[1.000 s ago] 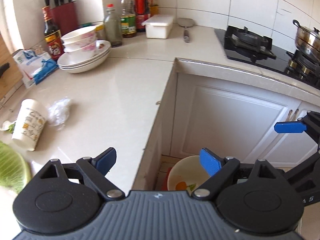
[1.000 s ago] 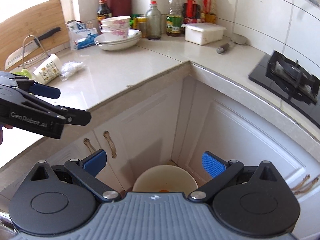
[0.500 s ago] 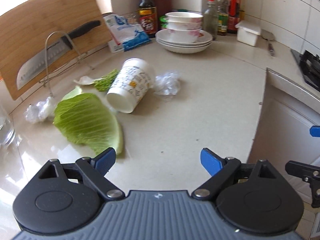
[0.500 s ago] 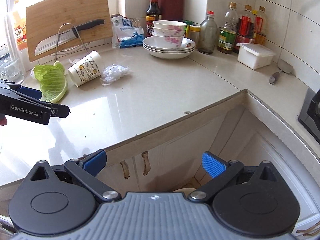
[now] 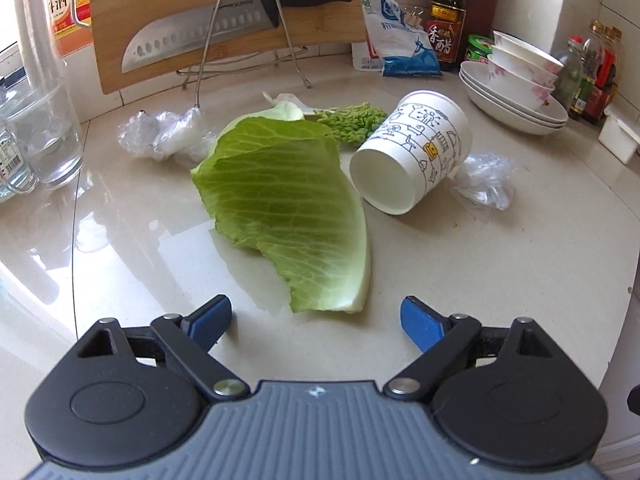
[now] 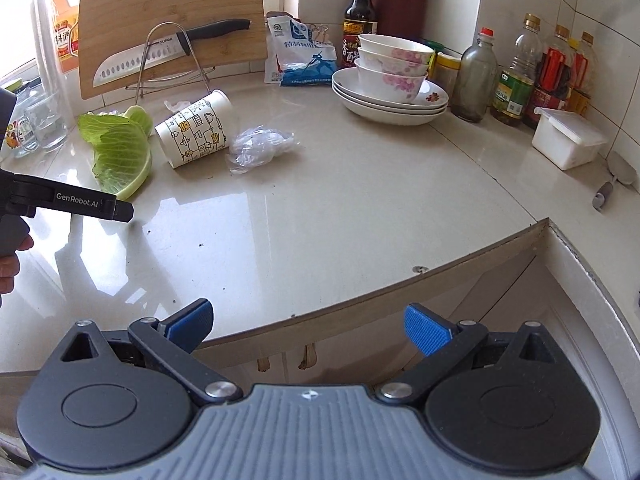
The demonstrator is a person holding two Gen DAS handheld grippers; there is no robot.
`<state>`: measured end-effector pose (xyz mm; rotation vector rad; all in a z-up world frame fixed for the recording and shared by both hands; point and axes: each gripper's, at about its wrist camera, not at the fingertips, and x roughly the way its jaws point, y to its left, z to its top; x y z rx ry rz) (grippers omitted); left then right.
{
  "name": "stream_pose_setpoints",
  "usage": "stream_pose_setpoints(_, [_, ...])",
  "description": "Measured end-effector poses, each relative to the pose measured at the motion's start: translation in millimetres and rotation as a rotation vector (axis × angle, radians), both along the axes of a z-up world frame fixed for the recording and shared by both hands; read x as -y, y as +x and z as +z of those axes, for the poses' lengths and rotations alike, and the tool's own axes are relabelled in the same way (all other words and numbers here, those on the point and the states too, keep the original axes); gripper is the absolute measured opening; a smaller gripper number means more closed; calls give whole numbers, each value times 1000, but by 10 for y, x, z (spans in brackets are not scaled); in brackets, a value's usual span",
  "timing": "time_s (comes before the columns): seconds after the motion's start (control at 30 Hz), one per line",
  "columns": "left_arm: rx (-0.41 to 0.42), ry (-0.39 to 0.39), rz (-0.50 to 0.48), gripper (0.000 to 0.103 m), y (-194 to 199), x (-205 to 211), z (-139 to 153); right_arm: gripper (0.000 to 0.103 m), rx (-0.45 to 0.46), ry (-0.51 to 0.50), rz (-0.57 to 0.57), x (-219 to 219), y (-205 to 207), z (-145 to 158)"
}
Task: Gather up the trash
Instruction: 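Move both tools back toward the counter, then close the left tool on the large green cabbage leaf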
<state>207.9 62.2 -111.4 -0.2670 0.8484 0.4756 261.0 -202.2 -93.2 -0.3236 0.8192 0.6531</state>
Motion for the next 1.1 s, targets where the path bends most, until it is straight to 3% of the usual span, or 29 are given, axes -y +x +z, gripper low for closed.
stream_pose_setpoints(0.53, [19, 57, 84, 91, 479, -183, -72, 103, 3, -9, 2, -101, 245, -24])
stream_pose_setpoints(1.1, [26, 0, 68, 54, 435, -191, 53, 103, 20, 0, 22, -214, 234, 41])
